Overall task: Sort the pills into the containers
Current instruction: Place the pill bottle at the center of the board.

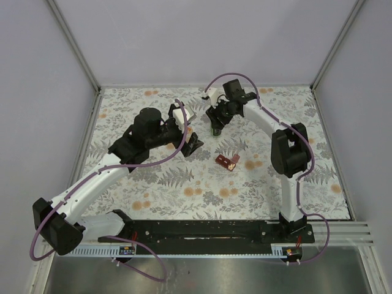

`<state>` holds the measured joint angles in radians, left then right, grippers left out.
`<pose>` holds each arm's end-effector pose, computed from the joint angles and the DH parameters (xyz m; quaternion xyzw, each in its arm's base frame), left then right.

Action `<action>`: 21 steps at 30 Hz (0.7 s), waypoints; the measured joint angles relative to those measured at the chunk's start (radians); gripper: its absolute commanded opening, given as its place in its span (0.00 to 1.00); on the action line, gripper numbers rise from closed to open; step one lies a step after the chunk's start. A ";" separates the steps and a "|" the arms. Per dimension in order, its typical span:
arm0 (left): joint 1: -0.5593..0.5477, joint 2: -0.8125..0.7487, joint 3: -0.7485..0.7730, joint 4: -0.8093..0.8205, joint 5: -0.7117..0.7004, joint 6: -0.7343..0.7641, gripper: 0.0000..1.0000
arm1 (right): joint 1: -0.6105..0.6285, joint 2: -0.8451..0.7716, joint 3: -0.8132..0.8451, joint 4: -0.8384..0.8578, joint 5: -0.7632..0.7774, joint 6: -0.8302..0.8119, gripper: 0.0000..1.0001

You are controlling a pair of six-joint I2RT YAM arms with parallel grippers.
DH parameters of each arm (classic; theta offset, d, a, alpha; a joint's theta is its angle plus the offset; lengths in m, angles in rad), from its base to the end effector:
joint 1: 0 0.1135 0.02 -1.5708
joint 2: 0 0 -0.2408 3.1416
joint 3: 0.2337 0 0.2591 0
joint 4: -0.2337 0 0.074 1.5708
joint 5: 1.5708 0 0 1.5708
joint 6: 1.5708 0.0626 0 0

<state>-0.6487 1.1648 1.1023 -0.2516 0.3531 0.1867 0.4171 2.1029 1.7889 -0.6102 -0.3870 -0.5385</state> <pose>0.2311 -0.2024 0.3379 0.4174 0.6861 -0.2708 0.5308 0.4292 0.2160 0.1949 -0.4821 0.7982 0.1631 0.3223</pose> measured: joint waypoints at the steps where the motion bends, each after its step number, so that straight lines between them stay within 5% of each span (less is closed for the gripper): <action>1: 0.000 0.000 0.000 0.000 0.000 0.000 0.99 | 0.000 0.004 0.001 -0.003 0.000 -0.004 0.18; 10: 0.000 0.003 0.000 0.000 0.001 0.005 0.99 | 0.002 0.042 0.042 -0.047 0.007 -0.031 0.25; 21: 0.000 0.003 0.000 0.000 0.002 0.006 0.99 | 0.003 0.068 0.074 -0.084 0.031 -0.042 0.48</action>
<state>-0.6487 1.1679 1.1023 -0.2520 0.3553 0.1928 0.4198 2.1712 1.8626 -0.6941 -0.3565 -0.5808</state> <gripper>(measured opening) 0.988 0.611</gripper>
